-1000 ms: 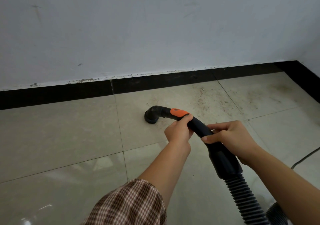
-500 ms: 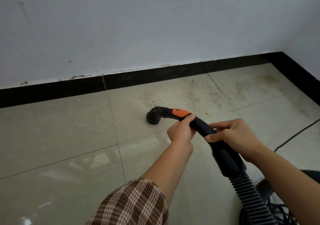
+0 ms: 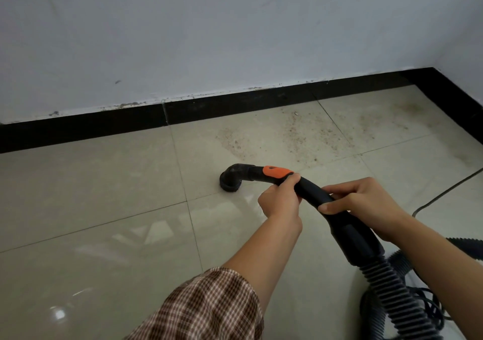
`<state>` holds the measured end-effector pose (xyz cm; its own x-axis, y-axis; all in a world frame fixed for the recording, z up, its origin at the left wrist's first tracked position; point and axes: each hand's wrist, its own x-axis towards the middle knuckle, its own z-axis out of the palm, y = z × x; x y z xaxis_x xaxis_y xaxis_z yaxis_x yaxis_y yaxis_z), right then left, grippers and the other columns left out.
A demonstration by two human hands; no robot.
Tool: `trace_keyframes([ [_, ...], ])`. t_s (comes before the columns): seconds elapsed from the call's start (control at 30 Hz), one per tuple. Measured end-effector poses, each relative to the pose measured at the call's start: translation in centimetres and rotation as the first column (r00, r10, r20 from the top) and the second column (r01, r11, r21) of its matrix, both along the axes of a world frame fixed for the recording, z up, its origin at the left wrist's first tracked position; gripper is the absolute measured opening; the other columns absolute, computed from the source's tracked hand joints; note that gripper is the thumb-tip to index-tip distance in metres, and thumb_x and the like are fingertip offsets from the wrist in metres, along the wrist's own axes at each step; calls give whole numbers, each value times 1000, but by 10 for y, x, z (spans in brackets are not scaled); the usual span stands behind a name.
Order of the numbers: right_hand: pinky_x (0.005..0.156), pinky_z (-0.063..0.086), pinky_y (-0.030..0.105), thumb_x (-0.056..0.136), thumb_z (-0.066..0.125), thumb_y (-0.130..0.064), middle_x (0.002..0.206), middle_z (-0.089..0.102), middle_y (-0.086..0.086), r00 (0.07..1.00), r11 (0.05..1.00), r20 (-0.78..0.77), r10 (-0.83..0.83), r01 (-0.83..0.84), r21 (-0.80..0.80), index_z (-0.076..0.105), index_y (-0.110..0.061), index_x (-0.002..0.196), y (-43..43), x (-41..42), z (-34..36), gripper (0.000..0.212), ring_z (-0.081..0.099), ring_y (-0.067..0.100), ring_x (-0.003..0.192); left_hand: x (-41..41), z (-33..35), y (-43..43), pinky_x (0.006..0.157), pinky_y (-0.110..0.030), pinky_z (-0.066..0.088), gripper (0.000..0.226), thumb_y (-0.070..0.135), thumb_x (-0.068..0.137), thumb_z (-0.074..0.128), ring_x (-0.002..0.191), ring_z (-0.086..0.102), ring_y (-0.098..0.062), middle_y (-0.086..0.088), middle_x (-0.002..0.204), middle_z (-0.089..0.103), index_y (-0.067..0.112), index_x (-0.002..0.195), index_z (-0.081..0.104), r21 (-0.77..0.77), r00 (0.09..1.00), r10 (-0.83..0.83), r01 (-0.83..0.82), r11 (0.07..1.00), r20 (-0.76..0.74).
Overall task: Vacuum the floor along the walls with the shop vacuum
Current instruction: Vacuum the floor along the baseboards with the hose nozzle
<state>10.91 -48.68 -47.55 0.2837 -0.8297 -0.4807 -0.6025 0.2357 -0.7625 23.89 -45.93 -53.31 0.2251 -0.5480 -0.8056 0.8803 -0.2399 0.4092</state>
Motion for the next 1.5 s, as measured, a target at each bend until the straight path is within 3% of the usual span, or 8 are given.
trace_keyframes([
  [0.4,56,57,28,70,77,2,84,76,12,982,977,37,187,-190,100,82,-23,88,8,30,-10,31,72,27,66,26,-3,39,61,-21,53,11,10,76,81,78,73,-19,-5,82,75,11,81,71,96,982,175,-182,979,75],
  [0.73,62,58,28,68,76,4,84,76,12,962,953,-20,273,-267,145,82,-23,86,15,35,-6,33,71,21,68,24,0,64,59,-21,52,12,11,76,81,72,72,-16,-4,77,73,12,75,69,127,972,224,-232,965,68],
  [1.03,64,58,28,66,76,6,85,77,8,967,964,-109,232,-213,161,82,-18,89,21,6,11,34,72,18,70,-5,8,69,56,-18,52,10,7,78,79,75,72,-17,-6,80,74,10,77,69,104,985,174,-172,980,-14],
  [1.3,61,56,25,64,78,5,83,77,8,977,988,-189,101,-77,134,82,-17,90,28,-23,24,34,71,17,71,-31,10,60,59,-20,56,9,5,78,78,85,73,-22,-11,90,75,7,82,71,60,994,74,-69,996,-83],
  [1.5,60,54,24,63,79,5,80,77,10,974,995,-227,1,21,97,81,-16,92,34,-41,30,36,69,15,64,-48,10,50,59,-21,57,10,4,77,79,82,73,-21,-11,89,75,7,82,71,36,992,-10,15,999,-124],
])
